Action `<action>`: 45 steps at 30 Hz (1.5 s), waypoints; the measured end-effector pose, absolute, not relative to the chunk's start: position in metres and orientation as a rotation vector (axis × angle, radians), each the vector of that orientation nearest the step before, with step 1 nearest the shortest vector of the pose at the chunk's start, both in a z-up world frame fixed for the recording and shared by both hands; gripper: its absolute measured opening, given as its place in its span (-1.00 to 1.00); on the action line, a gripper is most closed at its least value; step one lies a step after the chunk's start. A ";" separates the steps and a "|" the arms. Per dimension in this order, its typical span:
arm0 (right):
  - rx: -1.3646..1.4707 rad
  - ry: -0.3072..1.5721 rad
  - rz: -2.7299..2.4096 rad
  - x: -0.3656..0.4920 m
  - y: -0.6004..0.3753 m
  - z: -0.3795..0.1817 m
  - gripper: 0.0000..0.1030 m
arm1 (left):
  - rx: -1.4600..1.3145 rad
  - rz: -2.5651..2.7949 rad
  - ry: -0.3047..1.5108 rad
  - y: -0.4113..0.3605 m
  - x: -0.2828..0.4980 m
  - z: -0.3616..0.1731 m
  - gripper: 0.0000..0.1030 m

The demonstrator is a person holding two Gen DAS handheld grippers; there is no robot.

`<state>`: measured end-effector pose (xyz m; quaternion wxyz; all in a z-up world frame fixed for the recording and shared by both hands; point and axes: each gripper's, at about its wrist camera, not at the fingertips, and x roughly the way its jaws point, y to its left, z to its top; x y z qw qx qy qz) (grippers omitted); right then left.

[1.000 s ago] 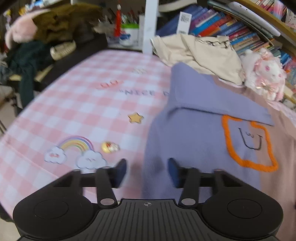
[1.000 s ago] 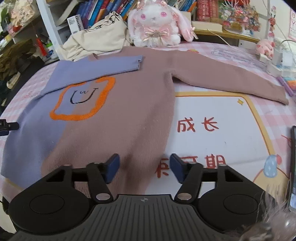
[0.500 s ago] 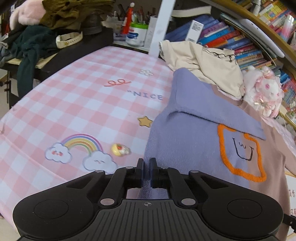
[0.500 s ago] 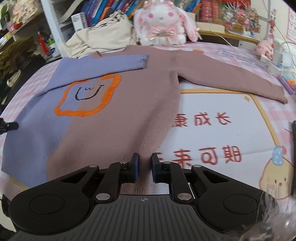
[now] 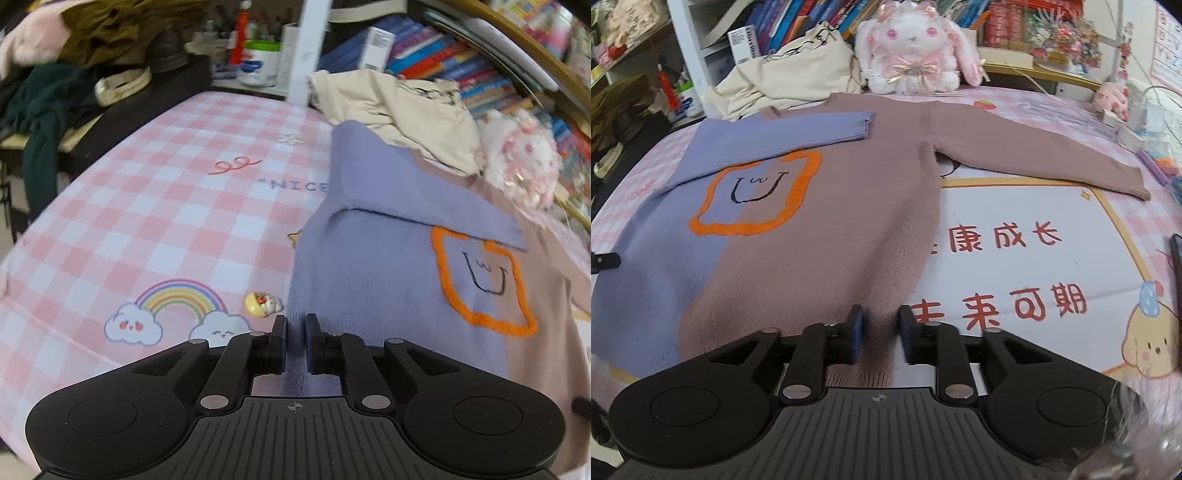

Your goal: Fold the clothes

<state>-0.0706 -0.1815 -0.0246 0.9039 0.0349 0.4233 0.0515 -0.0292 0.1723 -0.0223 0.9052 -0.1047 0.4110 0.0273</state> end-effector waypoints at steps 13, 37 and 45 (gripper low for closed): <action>0.058 0.791 0.031 -0.096 -0.156 -0.002 0.59 | -0.033 -0.188 0.718 0.131 -0.055 0.002 0.49; 0.058 0.764 0.080 -0.067 -0.218 -0.010 0.75 | 0.018 -0.162 0.764 0.054 -0.033 -0.008 0.69; 0.123 0.752 0.131 -0.025 -0.293 -0.017 0.75 | 0.019 -0.062 0.773 -0.010 -0.021 -0.002 0.69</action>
